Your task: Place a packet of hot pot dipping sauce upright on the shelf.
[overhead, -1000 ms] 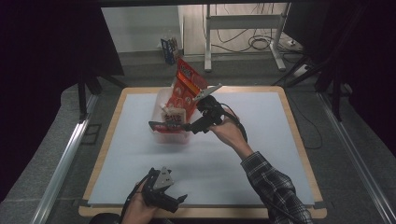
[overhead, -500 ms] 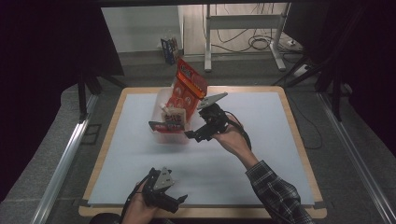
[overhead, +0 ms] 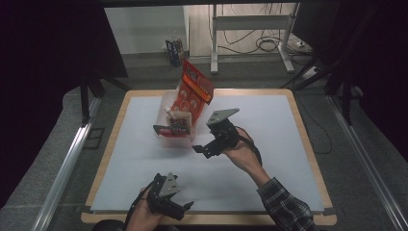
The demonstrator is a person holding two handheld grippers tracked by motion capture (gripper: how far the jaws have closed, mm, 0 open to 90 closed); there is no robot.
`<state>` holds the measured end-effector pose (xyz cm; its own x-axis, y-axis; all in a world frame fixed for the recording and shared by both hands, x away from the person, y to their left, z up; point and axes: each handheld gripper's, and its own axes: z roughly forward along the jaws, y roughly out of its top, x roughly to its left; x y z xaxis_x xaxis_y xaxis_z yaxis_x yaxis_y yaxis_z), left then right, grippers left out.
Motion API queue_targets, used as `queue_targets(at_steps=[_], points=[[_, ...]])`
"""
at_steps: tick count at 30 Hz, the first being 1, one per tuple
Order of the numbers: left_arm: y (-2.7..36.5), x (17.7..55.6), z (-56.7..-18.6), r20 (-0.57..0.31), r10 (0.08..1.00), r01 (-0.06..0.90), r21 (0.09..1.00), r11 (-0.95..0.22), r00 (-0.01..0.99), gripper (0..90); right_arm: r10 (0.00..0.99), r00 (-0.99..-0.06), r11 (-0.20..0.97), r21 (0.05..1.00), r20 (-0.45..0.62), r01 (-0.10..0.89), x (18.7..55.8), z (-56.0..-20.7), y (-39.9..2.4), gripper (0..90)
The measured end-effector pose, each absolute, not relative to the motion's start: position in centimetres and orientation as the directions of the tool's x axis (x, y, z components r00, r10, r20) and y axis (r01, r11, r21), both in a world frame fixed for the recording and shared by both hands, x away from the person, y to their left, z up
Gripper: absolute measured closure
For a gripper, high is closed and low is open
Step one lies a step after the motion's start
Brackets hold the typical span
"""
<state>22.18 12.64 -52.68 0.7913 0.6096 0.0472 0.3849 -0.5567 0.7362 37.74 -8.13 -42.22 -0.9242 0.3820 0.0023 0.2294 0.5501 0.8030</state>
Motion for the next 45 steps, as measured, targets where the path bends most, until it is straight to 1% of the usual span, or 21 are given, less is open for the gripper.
queue_targets(at_steps=[10,16,26,45], points=[[12.5,22.2,-52.8,0.055,0.603,0.377,0.735,-0.564,0.796,0.5,0.383,-0.923,0.519,0.821,0.026,0.238,36.7,-43.3,-9.7,0.0],[12.5,22.1,-52.7,0.058,0.6,0.371,0.737,-0.565,0.798,0.5,0.391,-0.92,0.508,0.826,0.032,0.244,36.2,-43.3,-10.5,0.0],[12.6,22.1,-52.7,0.058,0.602,0.369,0.743,-0.559,0.796,0.4,0.413,-0.911,0.515,0.824,0.003,0.237,35.1,-43.6,-11.7,0.0],[12.8,22.1,-52.6,0.064,0.606,0.366,0.745,-0.558,0.793,0.4,0.428,-0.904,0.517,0.821,-0.002,0.243,33.0,-44.6,-13.5,0.0]])
